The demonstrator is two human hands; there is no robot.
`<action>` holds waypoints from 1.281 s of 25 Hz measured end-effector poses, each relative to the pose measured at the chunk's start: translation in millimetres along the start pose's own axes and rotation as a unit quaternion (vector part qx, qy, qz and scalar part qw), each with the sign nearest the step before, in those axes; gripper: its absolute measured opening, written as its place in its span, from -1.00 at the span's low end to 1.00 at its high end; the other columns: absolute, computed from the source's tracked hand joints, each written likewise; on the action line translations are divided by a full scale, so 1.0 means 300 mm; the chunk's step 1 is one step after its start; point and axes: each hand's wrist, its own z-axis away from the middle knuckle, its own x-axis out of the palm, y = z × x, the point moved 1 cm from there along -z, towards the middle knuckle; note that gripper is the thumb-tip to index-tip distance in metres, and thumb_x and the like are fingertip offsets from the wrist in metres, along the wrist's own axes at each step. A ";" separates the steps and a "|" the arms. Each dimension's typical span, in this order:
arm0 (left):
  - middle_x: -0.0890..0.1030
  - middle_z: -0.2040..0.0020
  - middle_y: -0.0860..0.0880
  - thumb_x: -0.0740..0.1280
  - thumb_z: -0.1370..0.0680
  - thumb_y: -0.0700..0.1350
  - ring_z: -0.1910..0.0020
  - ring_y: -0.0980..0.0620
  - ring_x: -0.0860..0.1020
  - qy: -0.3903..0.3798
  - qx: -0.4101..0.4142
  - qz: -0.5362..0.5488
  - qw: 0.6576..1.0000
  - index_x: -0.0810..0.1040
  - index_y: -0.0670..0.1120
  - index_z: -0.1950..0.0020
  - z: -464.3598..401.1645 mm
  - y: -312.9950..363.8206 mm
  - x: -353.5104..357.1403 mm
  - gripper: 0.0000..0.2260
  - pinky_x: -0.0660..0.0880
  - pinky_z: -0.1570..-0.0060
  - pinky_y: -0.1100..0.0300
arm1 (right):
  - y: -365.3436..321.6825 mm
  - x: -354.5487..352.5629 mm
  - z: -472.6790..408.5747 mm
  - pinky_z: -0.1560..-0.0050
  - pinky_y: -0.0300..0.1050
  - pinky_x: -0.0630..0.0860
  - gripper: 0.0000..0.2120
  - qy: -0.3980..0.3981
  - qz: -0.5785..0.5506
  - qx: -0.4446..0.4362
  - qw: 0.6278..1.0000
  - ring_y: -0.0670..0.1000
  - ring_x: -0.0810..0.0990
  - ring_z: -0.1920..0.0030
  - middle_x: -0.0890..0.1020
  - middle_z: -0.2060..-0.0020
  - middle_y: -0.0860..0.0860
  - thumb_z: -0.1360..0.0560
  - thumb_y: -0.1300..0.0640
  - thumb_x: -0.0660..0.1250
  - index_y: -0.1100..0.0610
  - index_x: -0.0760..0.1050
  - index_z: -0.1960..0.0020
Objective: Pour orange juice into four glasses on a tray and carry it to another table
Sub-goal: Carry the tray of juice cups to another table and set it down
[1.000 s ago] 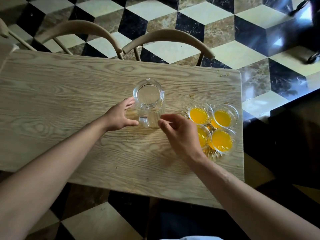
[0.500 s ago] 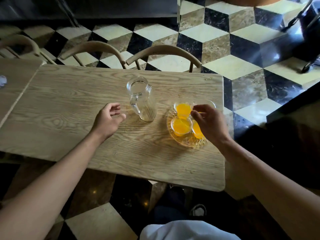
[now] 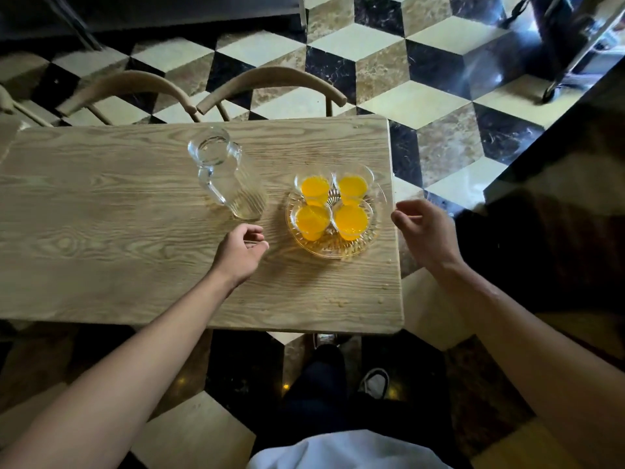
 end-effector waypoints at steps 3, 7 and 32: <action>0.66 -0.04 -0.07 0.47 -0.55 -0.24 0.03 -0.03 0.61 -0.026 -0.013 0.012 0.999 0.60 -0.08 -0.21 -0.070 -0.002 0.052 -0.74 0.59 -0.17 -0.02 | 0.043 0.013 -0.017 0.00 -0.20 0.56 -0.73 0.008 0.002 0.028 1.000 -0.06 0.69 0.02 0.74 -0.08 0.07 -0.55 0.11 0.45 0.21 0.65 -0.20; 0.64 -0.12 -0.06 0.41 -0.59 -0.29 -0.03 -0.02 0.61 -0.046 0.007 -0.020 0.999 0.59 -0.15 -0.37 -0.188 -0.007 0.117 -0.66 0.54 -0.14 0.11 | 0.099 0.072 -0.057 0.23 -0.36 0.58 -0.76 0.014 0.001 0.090 0.996 -0.04 0.72 0.05 0.75 -0.01 0.07 -0.54 0.11 0.47 0.18 0.66 -0.17; 0.65 -0.31 -0.26 0.28 -0.71 -0.29 -0.23 -0.12 0.62 -0.003 -0.064 -0.021 0.998 0.57 -0.30 -0.42 -0.462 -0.054 0.287 -0.70 0.50 -0.24 0.19 | 0.212 0.242 -0.262 0.09 0.11 0.72 -0.78 -0.018 0.051 0.216 0.975 0.00 0.75 0.23 0.75 0.26 0.00 -0.52 -0.03 0.46 0.12 0.70 0.02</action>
